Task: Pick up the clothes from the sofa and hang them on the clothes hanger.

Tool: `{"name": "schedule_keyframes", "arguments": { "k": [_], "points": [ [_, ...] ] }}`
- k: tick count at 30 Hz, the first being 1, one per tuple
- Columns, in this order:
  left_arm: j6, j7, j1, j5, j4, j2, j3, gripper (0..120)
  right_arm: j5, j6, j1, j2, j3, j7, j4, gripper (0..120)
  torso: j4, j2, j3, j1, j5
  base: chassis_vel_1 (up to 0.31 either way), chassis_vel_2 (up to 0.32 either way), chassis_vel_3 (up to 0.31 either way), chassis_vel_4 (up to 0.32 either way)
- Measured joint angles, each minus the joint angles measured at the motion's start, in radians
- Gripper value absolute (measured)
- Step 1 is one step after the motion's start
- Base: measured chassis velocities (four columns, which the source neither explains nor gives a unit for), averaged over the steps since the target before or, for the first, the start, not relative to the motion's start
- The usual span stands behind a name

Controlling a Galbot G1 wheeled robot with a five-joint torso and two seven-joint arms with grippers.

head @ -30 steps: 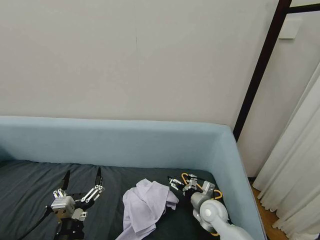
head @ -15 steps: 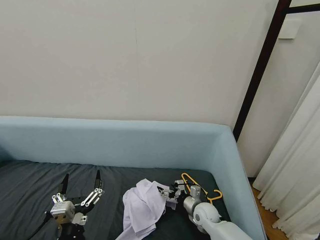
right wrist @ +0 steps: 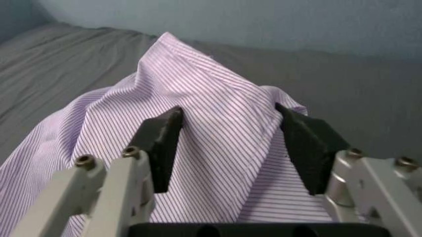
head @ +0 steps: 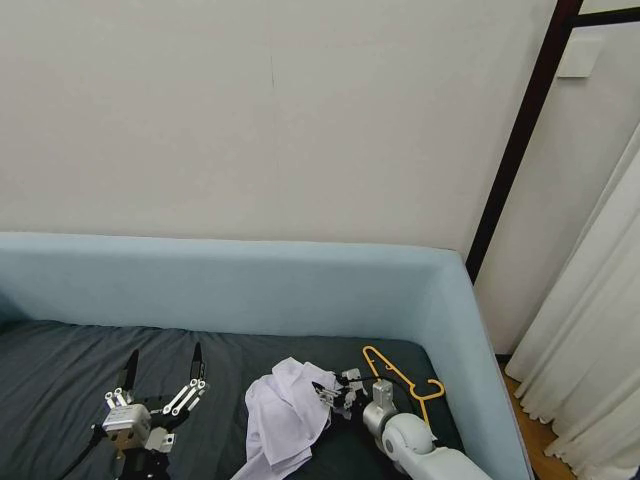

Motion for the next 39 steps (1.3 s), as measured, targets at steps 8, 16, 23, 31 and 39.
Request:
{"name": "schedule_keyframes", "arguments": {
  "k": [8, 16, 23, 31, 39],
  "points": [
    [-0.001, -0.002, -0.015, -0.002, 0.023, 0.002, 0.007, 100, 0.019, 0.031, -0.005, -0.014, -0.004, 0.012, 0.024, 27, 0.0, 0.0, 0.0, 0.0, 0.0, 0.0, 0.0, 0.0, 0.0],
    [-0.001, -0.005, -0.03, -0.005, 0.045, 0.007, 0.016, 100, 0.05, 0.121, -0.027, -0.032, -0.001, 0.009, 0.05, 0, 0.0, 0.0, 0.0, 0.0, 0.0001, 0.0, 0.0, 0.0, 0.0],
    [-0.001, -0.005, -0.029, -0.006, 0.046, 0.008, 0.019, 100, 0.095, 0.176, -0.042, -0.06, 0.022, -0.019, 0.12, 0, -0.0001, 0.0, 0.0, 0.0, 0.0001, 0.0, 0.0, 0.0, 0.0],
    [0.0, -0.01, -0.038, -0.078, 0.084, 0.026, 0.008, 100, 0.292, 0.215, 0.014, -0.14, 0.07, -0.05, 0.358, 0, 0.0, 0.0, 0.0, 0.0, 0.0, 0.0, 0.0, 0.0, 0.0],
    [0.0, -0.012, -0.04, -0.088, 0.08, 0.03, -0.007, 100, 0.409, 0.217, 0.195, -0.198, 0.052, -0.002, 0.467, 0, 0.0, 0.0, 0.0, 0.0, 0.0, 0.0, 0.0, 0.0, 0.0]
  ]
}}
